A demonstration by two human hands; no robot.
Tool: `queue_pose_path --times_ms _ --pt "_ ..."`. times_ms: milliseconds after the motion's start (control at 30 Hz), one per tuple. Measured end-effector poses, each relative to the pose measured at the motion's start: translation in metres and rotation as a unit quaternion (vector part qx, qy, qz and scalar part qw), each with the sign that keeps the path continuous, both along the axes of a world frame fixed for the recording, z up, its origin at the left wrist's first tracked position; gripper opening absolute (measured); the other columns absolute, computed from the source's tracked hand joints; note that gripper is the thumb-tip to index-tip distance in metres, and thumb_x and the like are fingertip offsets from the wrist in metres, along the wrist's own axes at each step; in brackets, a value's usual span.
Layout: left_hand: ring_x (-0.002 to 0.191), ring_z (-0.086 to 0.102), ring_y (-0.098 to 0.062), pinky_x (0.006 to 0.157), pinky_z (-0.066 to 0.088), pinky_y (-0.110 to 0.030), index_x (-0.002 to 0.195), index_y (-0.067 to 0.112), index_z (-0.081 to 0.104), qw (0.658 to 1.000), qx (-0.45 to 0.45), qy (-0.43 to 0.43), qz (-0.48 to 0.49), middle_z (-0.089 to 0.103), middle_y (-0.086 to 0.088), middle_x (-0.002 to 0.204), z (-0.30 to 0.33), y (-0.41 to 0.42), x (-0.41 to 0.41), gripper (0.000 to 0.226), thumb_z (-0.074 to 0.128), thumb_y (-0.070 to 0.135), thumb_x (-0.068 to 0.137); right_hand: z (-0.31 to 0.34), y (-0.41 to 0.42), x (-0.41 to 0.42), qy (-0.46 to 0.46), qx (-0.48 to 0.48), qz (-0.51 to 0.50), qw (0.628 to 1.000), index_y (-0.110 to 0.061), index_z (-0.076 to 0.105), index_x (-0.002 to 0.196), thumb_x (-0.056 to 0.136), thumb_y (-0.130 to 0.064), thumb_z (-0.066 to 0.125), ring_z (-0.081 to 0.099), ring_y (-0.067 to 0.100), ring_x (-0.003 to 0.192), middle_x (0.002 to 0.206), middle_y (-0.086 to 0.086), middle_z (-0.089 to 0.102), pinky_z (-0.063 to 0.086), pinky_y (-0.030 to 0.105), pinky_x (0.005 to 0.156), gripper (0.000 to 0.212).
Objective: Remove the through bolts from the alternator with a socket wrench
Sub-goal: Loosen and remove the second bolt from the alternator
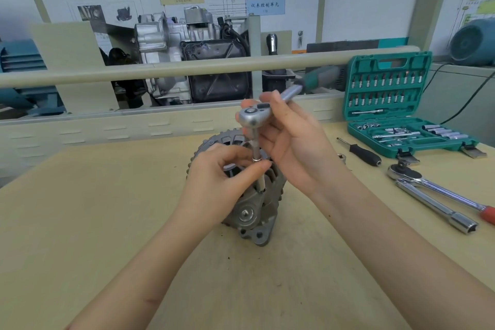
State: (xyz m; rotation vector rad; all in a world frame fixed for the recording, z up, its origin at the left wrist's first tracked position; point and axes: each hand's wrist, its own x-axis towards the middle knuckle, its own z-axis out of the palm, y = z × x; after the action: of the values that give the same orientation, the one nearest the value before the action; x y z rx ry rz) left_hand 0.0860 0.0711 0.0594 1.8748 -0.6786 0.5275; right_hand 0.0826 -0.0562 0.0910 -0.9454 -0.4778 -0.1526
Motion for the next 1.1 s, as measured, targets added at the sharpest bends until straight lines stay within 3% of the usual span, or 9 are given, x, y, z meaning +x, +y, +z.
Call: queue_pose_path --times_ms 100,167,300,400,567,633,733,933,1100 --pt "0.082 0.060 0.005 0.073 0.044 -0.010 0.084 0.037 0.066 0.999 0.010 0.019 -0.050 0.069 0.020 0.080 0.002 0.001 -0.002 0.018 0.068 0.020 0.076 0.002 0.000 -0.001 0.024 -0.010 0.007 1.000 -0.010 0.056 0.089 0.089 -0.027 0.044 0.068 0.014 0.065 0.073 0.001 0.071 0.056 0.025 0.059 0.021" --pt "0.078 0.060 0.005 0.071 0.043 -0.009 0.079 0.036 0.066 0.999 0.003 0.009 -0.049 0.068 0.021 0.078 0.002 0.002 -0.003 0.019 0.068 0.018 0.076 0.002 0.001 -0.002 0.013 -0.014 0.005 1.000 -0.009 0.056 0.085 0.081 -0.028 0.050 0.067 0.014 0.067 0.074 0.002 0.070 0.056 0.024 0.062 0.020" --pt "0.075 0.058 -0.005 0.071 0.046 -0.025 0.066 0.035 0.061 1.000 -0.004 -0.006 0.015 0.065 0.023 0.069 0.002 0.000 -0.002 0.014 0.071 0.026 0.071 0.002 0.002 -0.004 -0.036 -0.015 -0.015 0.999 -0.010 0.050 0.079 0.071 -0.020 0.057 0.066 0.015 0.069 0.078 0.004 0.067 0.054 0.024 0.065 0.015" --pt "0.069 0.055 0.002 0.068 0.042 -0.017 0.062 0.033 0.060 1.000 -0.011 -0.004 0.018 0.063 0.023 0.065 0.002 0.000 -0.002 0.013 0.072 0.030 0.068 0.002 0.004 -0.005 -0.024 -0.015 -0.005 1.000 -0.009 0.052 0.081 0.072 -0.023 0.056 0.066 0.013 0.067 0.075 0.003 0.069 0.054 0.023 0.062 0.017" --pt "0.081 0.062 -0.010 0.076 0.049 -0.029 0.077 0.017 0.071 0.999 0.012 0.018 -0.049 0.070 0.005 0.077 0.004 0.002 -0.005 0.002 0.069 0.018 0.077 0.003 0.007 -0.007 0.017 -0.032 -0.009 0.999 -0.011 0.056 0.085 0.091 -0.026 0.042 0.065 0.010 0.059 0.069 -0.001 0.070 0.054 0.021 0.058 0.021" --pt "0.077 0.062 -0.009 0.075 0.048 -0.030 0.073 0.010 0.070 0.999 0.009 0.001 -0.033 0.069 0.005 0.072 0.005 0.001 -0.006 0.011 0.071 0.020 0.076 0.004 0.008 -0.009 0.001 -0.029 -0.010 1.000 -0.010 0.054 0.082 0.082 -0.026 0.049 0.065 0.011 0.062 0.071 0.000 0.070 0.055 0.022 0.059 0.017" --pt "0.076 0.061 -0.015 0.074 0.047 -0.037 0.069 0.015 0.068 1.000 -0.007 -0.010 0.012 0.067 0.006 0.067 0.005 -0.001 -0.004 0.014 0.072 0.028 0.072 0.004 0.009 -0.011 -0.036 -0.020 -0.029 0.999 -0.007 0.048 0.080 0.071 -0.020 0.056 0.065 0.016 0.068 0.078 0.007 0.066 0.055 0.025 0.064 0.018" --pt "0.074 0.060 -0.005 0.070 0.046 -0.024 0.070 0.027 0.067 0.999 0.014 0.021 -0.034 0.067 0.014 0.070 0.007 0.002 -0.005 0.006 0.070 0.024 0.074 0.004 0.008 -0.011 -0.001 -0.024 -0.027 0.999 -0.010 0.056 0.083 0.089 -0.020 0.046 0.066 0.011 0.063 0.071 0.000 0.070 0.054 0.021 0.059 0.016" --pt "0.074 0.062 -0.004 0.070 0.047 -0.020 0.072 0.014 0.071 0.999 0.021 0.017 -0.032 0.069 0.008 0.072 0.007 0.002 -0.006 0.008 0.069 0.021 0.074 0.005 0.009 -0.010 0.009 -0.017 -0.027 0.999 -0.009 0.056 0.079 0.091 -0.020 0.045 0.065 0.011 0.060 0.068 0.000 0.070 0.054 0.021 0.057 0.020"
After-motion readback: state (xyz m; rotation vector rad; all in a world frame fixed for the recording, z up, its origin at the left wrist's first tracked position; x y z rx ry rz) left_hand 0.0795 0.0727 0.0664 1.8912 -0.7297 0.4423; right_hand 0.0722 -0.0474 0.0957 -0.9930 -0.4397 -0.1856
